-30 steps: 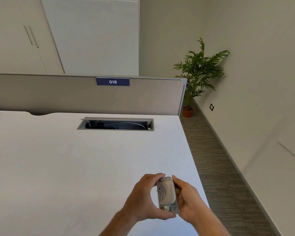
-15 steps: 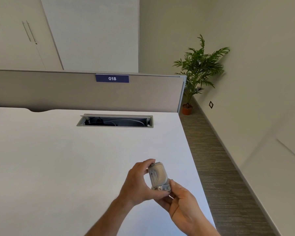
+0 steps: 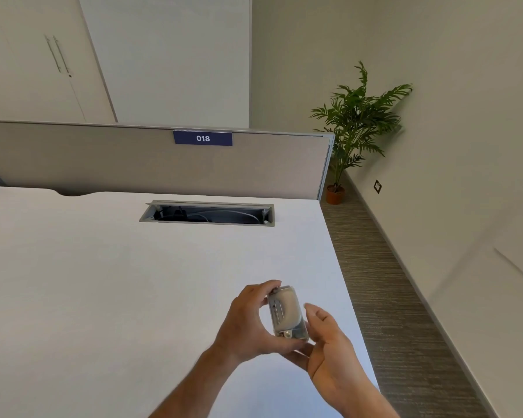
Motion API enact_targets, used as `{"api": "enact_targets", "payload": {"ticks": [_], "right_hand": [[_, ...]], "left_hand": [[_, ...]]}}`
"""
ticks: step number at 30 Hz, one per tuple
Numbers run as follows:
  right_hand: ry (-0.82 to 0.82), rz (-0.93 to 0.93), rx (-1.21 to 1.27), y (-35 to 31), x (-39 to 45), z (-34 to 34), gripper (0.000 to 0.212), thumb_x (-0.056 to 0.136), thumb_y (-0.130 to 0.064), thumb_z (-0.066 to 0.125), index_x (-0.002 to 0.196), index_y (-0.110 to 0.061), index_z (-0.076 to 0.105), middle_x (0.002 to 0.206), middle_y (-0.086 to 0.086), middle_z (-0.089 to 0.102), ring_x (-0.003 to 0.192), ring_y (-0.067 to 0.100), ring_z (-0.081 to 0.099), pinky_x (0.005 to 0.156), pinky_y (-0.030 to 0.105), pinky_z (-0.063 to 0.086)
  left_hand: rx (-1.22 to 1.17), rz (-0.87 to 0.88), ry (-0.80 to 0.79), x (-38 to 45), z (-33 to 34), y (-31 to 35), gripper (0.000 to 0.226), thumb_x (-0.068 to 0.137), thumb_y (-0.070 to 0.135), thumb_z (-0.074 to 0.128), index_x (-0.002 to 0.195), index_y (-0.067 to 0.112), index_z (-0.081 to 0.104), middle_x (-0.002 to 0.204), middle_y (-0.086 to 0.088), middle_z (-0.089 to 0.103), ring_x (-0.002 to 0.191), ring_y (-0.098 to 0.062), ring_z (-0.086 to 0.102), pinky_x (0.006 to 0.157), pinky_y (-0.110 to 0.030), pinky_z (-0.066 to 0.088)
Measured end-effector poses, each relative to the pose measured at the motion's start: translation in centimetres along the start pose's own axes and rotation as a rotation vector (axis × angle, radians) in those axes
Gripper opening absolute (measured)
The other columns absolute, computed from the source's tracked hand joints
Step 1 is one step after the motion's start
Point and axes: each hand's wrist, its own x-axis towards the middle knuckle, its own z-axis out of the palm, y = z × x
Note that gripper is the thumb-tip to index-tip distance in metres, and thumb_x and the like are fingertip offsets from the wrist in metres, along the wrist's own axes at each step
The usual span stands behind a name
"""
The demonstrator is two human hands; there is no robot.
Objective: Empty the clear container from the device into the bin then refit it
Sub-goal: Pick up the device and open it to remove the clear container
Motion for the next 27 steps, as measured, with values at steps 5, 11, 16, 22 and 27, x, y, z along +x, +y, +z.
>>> {"api": "enact_targets", "payload": {"ticks": [5, 11, 16, 22, 27], "right_hand": [[-0.022, -0.018, -0.232, -1.7, -0.2, 1.1, 0.034, 0.075, -0.036, 0.081, 0.087, -0.006, 0.071, 0.088, 0.015, 0.078, 0.072, 0.032, 0.073, 0.063, 0.042, 0.06], [0.001, 0.028, -0.267, -2.0, 0.2, 1.3, 0.023, 0.081, -0.011, 0.078, 0.062, -0.014, 0.065, 0.082, 0.02, 0.073, 0.067, 0.032, 0.071, 0.05, 0.035, 0.057], [-0.02, 0.041, -0.201, -2.1, 0.3, 1.2, 0.024, 0.071, -0.01, 0.081, 0.054, -0.016, 0.064, 0.079, 0.021, 0.074, 0.068, 0.037, 0.072, 0.067, 0.051, 0.064], [-0.053, 0.043, -0.194, -1.8, 0.2, 1.2, 0.022, 0.057, -0.018, 0.086, 0.056, -0.017, 0.065, 0.086, 0.025, 0.076, 0.072, 0.039, 0.074, 0.065, 0.047, 0.063], [-0.061, 0.041, -0.192, -1.8, 0.1, 1.1, 0.024, 0.056, -0.018, 0.088, 0.056, -0.016, 0.064, 0.089, 0.025, 0.076, 0.076, 0.04, 0.073, 0.066, 0.048, 0.063]], "left_hand": [[0.044, -0.015, -0.061, -0.2, 0.4, -0.2, 0.104, 0.05, 0.069, 0.086, 0.139, 0.031, 0.048, 0.131, 0.013, 0.059, 0.122, -0.008, 0.055, 0.101, -0.033, 0.054], [-0.046, -0.056, -0.103, -0.3, 0.6, -0.3, 0.111, 0.05, 0.058, 0.095, 0.144, 0.032, 0.043, 0.14, 0.016, 0.054, 0.13, -0.006, 0.052, 0.108, -0.03, 0.049], [-0.487, -0.368, 0.055, 0.0, 0.1, 0.5, 0.079, 0.07, 0.052, 0.088, 0.137, 0.03, 0.053, 0.13, 0.012, 0.064, 0.113, -0.002, 0.064, 0.091, -0.022, 0.057], [-0.887, -0.731, 0.038, 0.6, 0.9, 1.4, 0.036, 0.098, 0.037, 0.063, 0.101, 0.004, 0.077, 0.09, -0.013, 0.076, 0.083, -0.023, 0.07, 0.078, -0.036, 0.055], [-0.982, -0.792, 0.086, 0.8, 1.1, 2.4, 0.03, 0.1, 0.028, 0.06, 0.097, 0.007, 0.08, 0.081, -0.008, 0.076, 0.072, -0.019, 0.069, 0.066, -0.028, 0.054]]}}
